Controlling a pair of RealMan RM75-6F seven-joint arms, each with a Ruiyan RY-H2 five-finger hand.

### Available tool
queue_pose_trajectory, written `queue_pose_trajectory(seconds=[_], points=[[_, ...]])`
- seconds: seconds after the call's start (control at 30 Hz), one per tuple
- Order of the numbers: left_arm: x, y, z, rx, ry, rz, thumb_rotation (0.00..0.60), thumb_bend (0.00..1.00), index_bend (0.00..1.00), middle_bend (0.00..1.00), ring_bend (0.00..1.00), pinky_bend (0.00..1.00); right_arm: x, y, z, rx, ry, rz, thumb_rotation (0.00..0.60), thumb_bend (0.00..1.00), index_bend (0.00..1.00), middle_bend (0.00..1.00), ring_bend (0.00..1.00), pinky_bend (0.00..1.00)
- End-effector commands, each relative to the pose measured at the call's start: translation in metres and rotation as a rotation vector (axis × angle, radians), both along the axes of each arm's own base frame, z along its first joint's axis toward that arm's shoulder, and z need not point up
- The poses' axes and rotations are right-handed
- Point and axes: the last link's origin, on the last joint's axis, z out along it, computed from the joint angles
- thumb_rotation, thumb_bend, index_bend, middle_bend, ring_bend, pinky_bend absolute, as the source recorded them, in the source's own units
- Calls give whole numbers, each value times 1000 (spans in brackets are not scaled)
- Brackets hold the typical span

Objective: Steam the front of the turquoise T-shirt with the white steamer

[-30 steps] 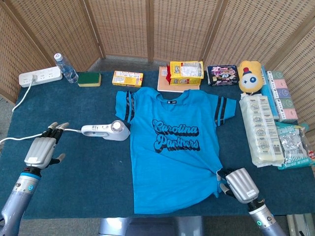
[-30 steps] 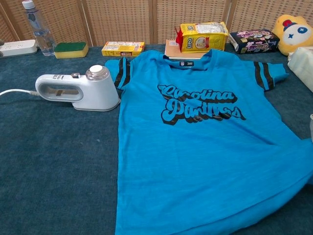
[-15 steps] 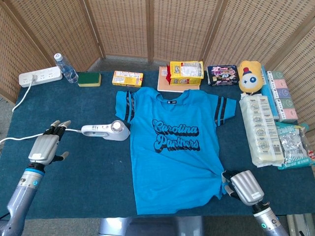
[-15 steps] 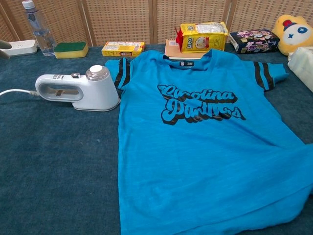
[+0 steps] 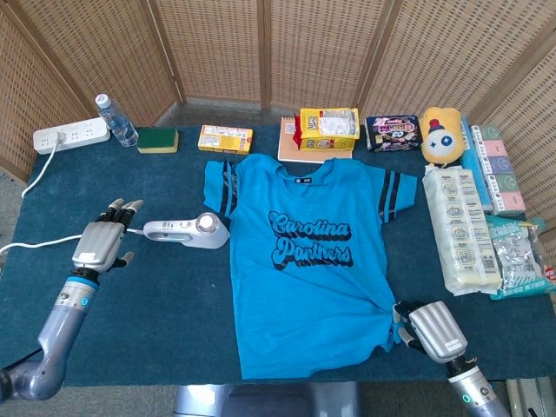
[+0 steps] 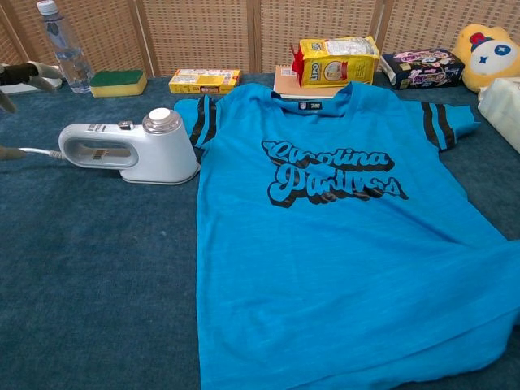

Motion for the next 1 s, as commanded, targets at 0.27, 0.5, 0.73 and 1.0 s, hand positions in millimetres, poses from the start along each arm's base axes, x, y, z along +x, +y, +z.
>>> queue_pose_trajectory(seconds=[0.27,0.5,0.73,1.0], points=[[15,28,-34,12,30,-26,600,306,0,126,71,265,-3,-1,3,-8,-1,-12,600,616,620,590,675,862],[24,43,-54,6,38,-39,600,314,0,126,71,265,-6,-3,6,-16,-1,-26,600,616,623,591,676,863],[32,57,-72,-9,42,-37,600,317,0,132,79,266,-10,-3,9,-24,1,-43,600,615,626,593,681,864],[37,69,-83,-4,35,-37,600,350,73,188,158,361,-12,-5,10,-29,3,-56,600,616,631,596,686,865]])
